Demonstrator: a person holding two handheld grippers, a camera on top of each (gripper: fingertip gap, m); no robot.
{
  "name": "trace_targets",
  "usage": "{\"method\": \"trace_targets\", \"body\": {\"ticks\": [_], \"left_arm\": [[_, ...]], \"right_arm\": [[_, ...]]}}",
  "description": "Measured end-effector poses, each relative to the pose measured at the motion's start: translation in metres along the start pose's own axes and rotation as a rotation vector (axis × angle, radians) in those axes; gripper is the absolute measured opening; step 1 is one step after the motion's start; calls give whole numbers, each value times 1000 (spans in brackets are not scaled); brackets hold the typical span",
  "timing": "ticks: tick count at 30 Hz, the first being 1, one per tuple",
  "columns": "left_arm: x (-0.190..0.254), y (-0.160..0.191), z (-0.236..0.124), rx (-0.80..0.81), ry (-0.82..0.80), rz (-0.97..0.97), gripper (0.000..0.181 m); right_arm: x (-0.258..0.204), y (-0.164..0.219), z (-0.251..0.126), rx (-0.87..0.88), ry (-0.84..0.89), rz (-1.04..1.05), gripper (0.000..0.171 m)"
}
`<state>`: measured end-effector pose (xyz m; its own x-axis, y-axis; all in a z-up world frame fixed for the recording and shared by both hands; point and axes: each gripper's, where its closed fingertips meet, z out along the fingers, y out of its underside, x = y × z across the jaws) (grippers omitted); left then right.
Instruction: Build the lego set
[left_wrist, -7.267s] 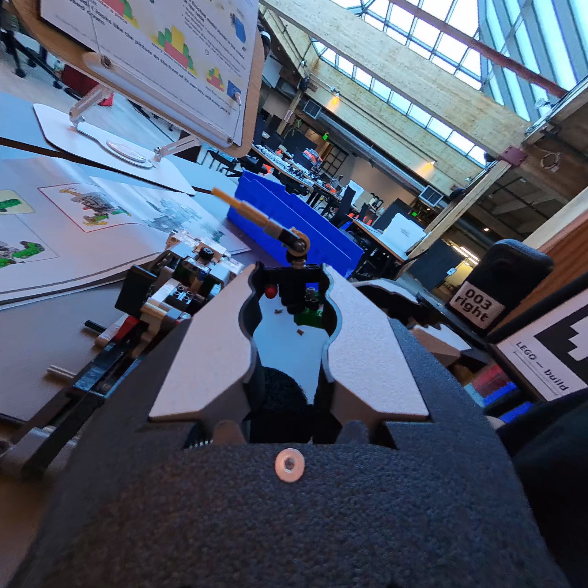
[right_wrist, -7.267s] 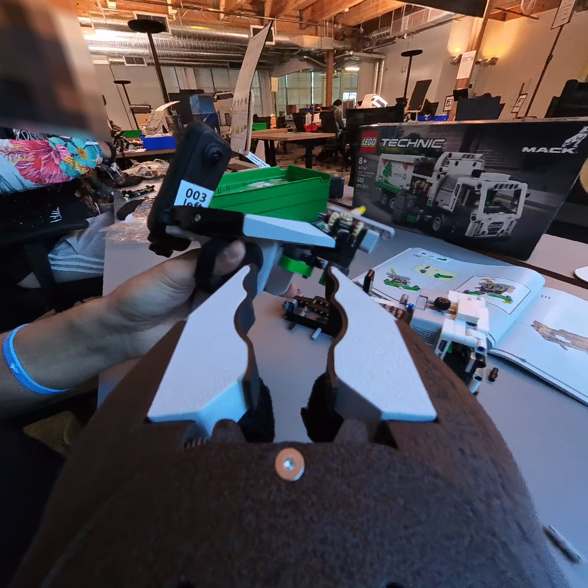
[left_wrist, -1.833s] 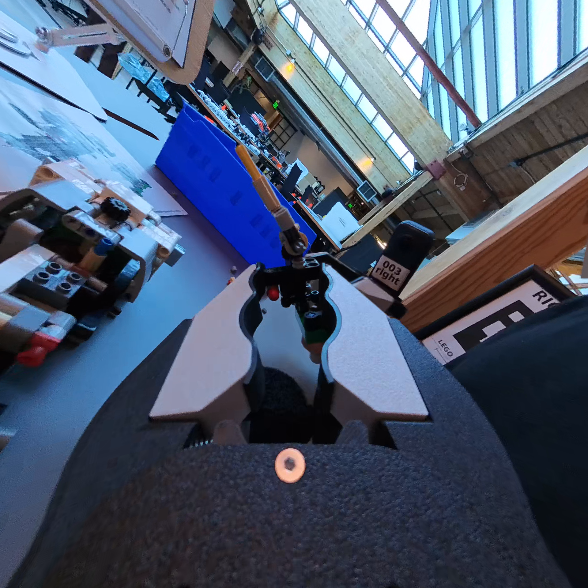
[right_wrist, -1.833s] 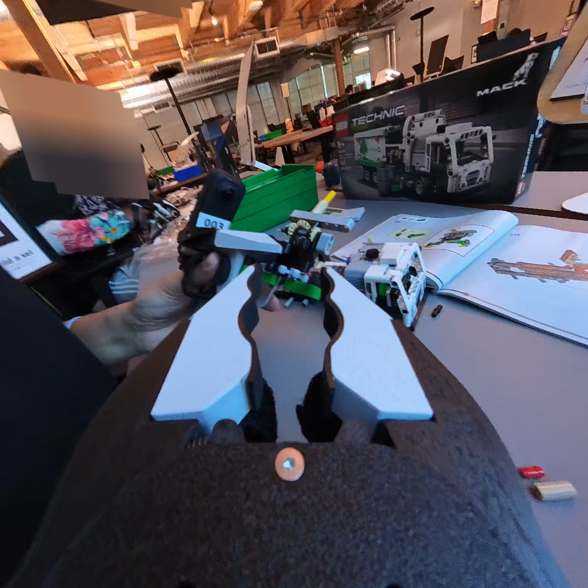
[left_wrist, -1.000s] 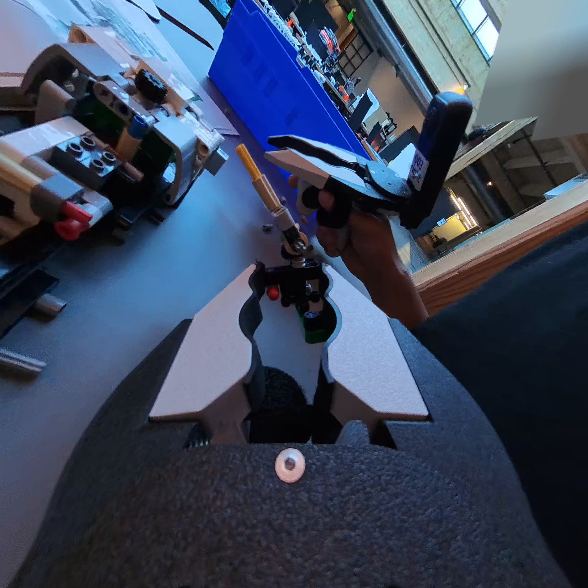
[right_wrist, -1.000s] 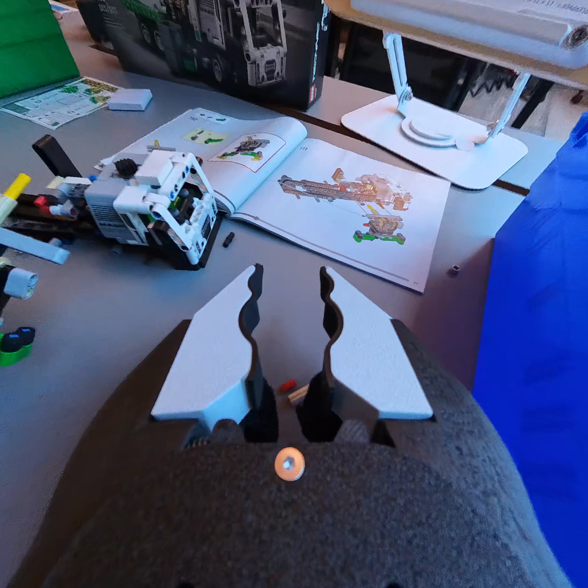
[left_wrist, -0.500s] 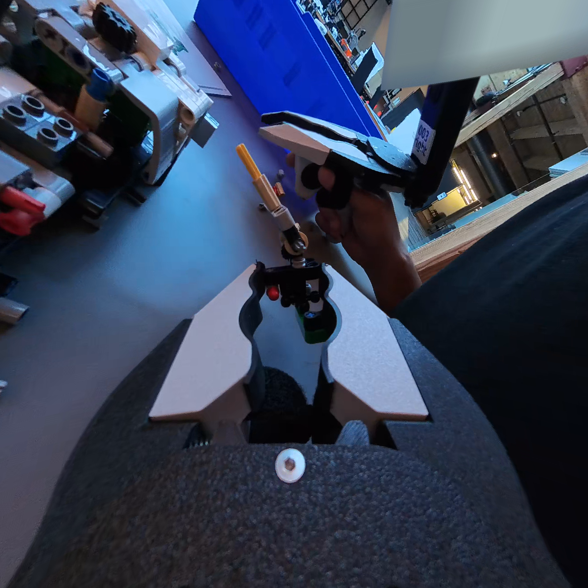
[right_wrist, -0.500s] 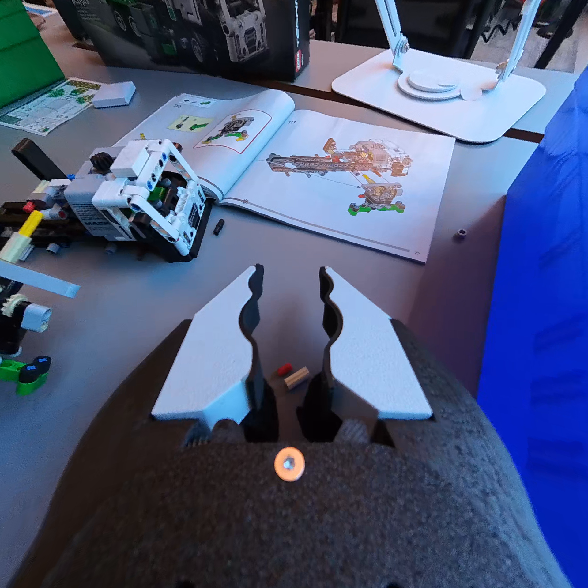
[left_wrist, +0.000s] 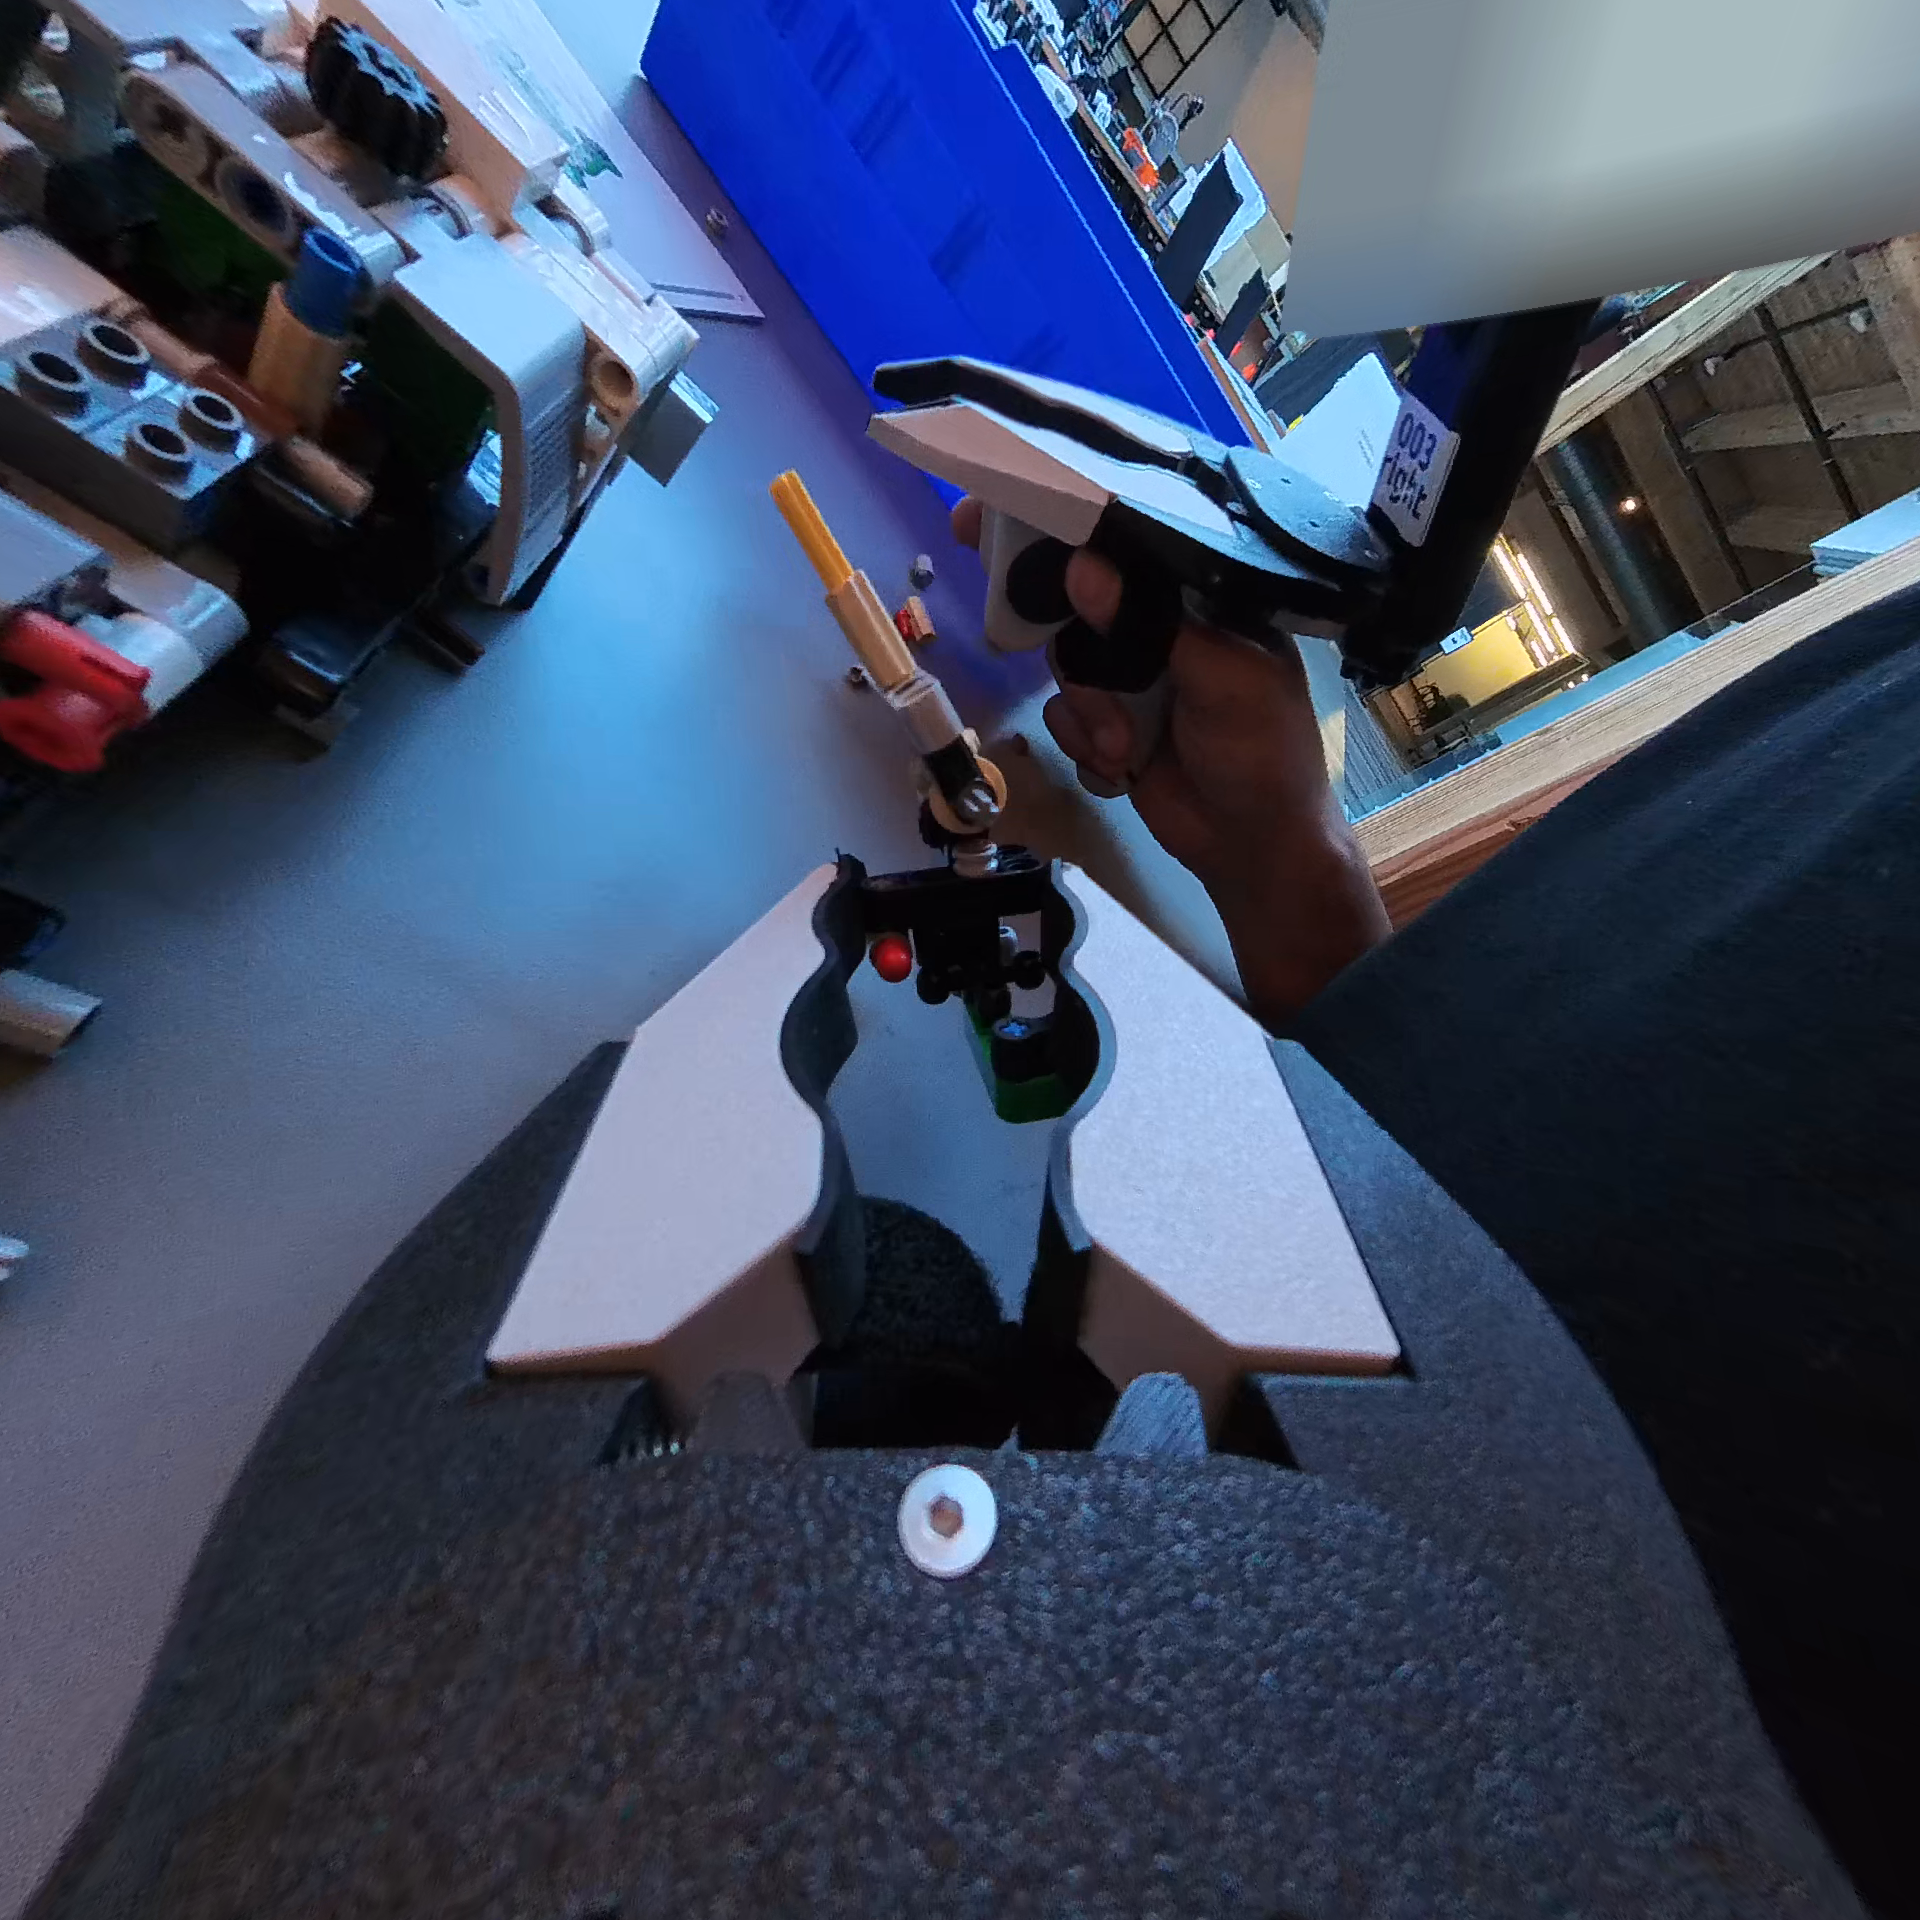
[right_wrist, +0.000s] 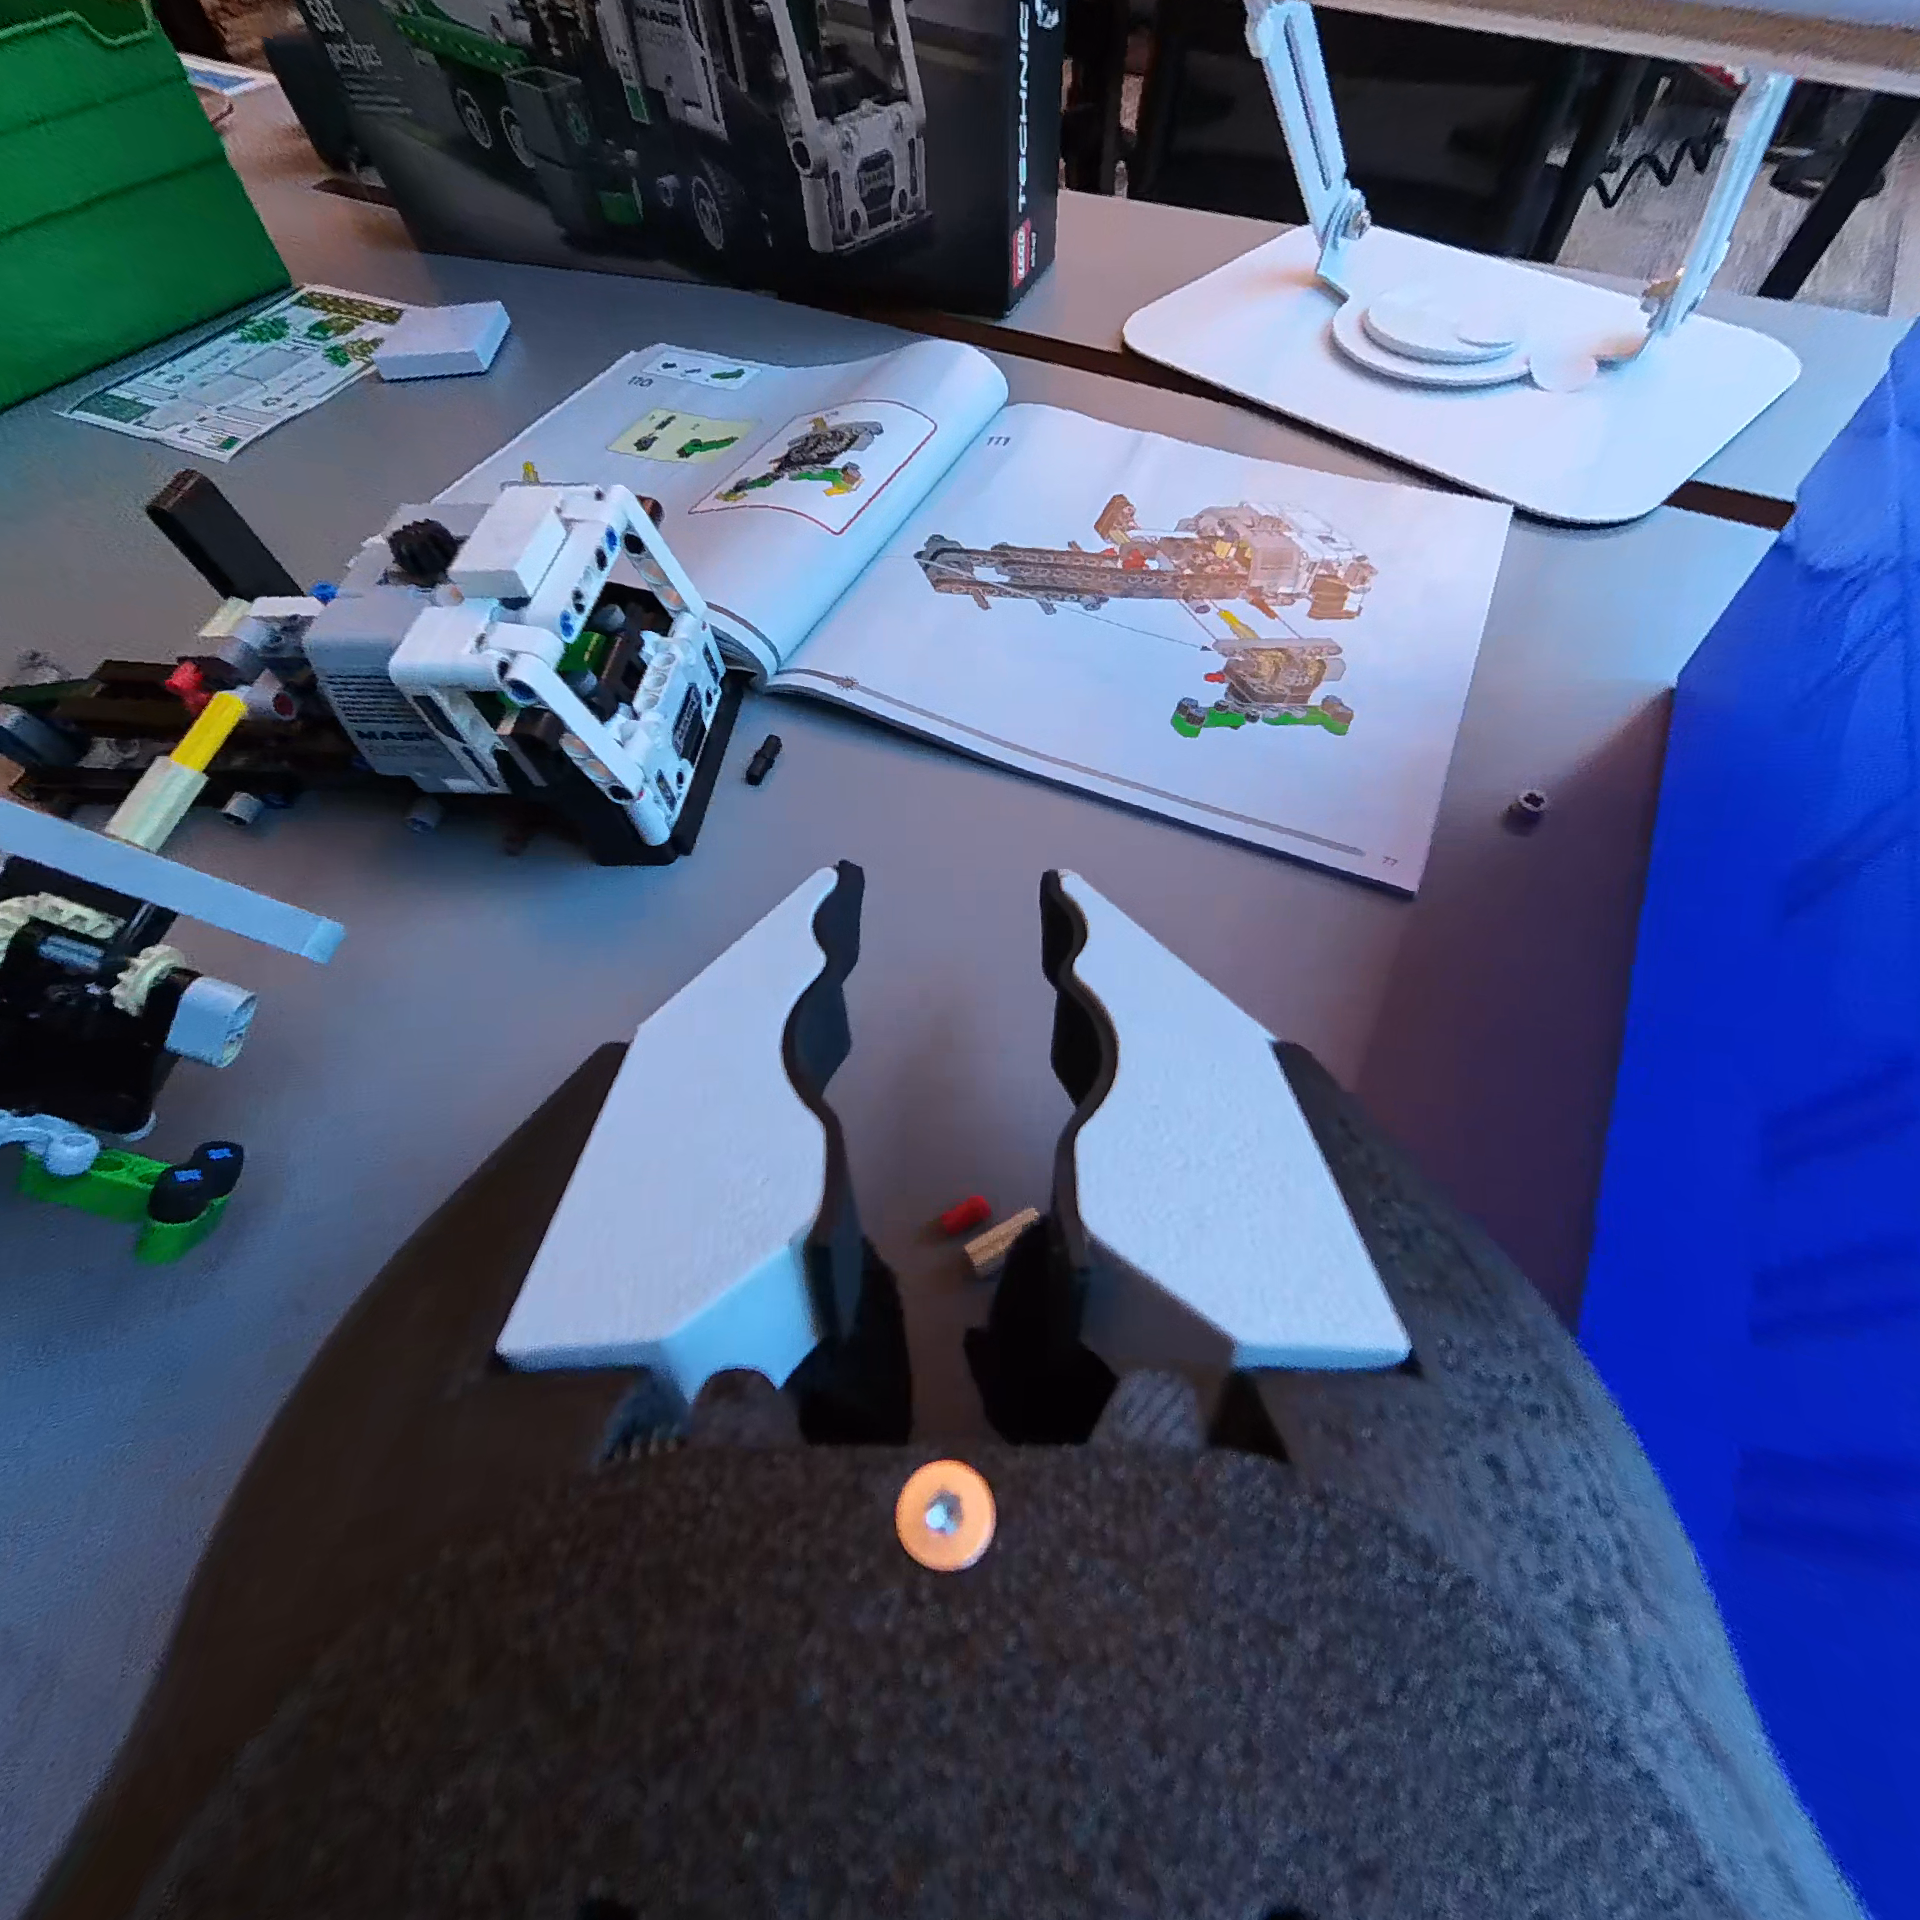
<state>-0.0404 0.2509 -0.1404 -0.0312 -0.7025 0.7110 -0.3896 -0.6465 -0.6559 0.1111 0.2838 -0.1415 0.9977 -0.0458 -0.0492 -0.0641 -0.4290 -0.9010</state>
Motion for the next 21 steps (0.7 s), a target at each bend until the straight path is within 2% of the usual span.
{"method": "trace_targets", "body": {"ticks": [21], "left_arm": [[-2, -3, -1, 22, -18, 1, 31]], "right_arm": [[-9, -7, -4, 28, -18, -33, 32]]}}
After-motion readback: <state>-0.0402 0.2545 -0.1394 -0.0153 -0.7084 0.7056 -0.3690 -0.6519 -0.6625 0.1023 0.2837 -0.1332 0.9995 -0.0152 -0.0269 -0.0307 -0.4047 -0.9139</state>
